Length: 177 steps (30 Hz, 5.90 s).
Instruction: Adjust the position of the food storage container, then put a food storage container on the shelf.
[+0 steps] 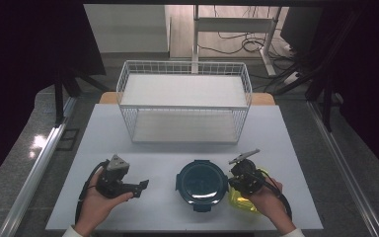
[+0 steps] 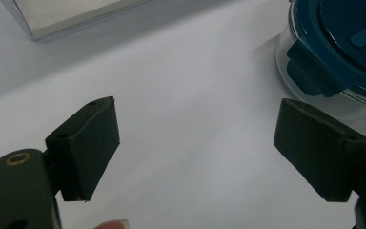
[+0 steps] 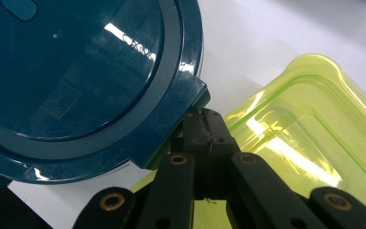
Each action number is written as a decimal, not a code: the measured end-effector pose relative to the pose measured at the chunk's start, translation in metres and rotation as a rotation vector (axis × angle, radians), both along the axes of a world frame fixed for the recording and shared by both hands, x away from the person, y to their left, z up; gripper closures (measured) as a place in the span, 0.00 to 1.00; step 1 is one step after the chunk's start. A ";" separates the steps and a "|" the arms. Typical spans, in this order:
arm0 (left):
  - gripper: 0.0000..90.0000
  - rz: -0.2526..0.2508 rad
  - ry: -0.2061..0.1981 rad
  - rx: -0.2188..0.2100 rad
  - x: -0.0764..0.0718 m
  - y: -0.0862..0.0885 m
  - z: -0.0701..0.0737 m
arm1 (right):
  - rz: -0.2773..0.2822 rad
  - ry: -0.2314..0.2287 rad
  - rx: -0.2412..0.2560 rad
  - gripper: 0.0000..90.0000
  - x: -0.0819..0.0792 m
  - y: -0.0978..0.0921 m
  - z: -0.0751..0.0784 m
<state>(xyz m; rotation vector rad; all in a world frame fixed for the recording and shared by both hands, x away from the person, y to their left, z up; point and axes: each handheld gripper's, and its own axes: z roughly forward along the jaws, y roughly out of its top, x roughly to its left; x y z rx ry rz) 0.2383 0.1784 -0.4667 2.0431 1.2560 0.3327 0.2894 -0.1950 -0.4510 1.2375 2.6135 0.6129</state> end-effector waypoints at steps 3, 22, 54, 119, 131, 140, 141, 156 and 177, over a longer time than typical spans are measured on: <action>0.17 0.000 0.000 0.000 0.000 0.000 0.000 | 0.001 -0.001 -0.001 0.99 0.000 0.002 0.000; 0.17 0.005 -0.004 -0.006 0.000 0.003 0.001 | 0.039 -0.007 -0.011 0.99 -0.003 0.024 -0.001; 0.17 0.026 -0.019 -0.032 0.002 0.014 0.005 | 0.065 -0.008 0.025 0.99 -0.007 0.074 -0.006; 0.04 0.046 0.235 -0.377 0.018 0.015 -0.026 | -0.084 0.160 0.497 0.09 -0.011 0.088 -0.017; 0.04 0.039 0.319 -0.457 0.024 0.010 -0.043 | -0.136 0.221 0.485 0.07 -0.003 0.096 -0.035; 0.07 0.027 0.376 -0.502 0.027 0.008 -0.052 | -0.157 0.284 0.518 0.07 0.001 0.096 -0.045; 0.08 0.023 0.381 -0.506 0.027 0.007 -0.053 | -0.157 0.286 0.518 0.07 0.002 0.096 -0.045; 0.21 0.014 0.448 -0.556 0.027 0.003 -0.058 | -0.169 0.308 0.556 0.16 0.004 0.094 -0.049; 0.33 0.052 0.428 -0.535 0.018 0.002 -0.045 | -0.256 0.363 0.627 0.33 0.005 0.085 -0.046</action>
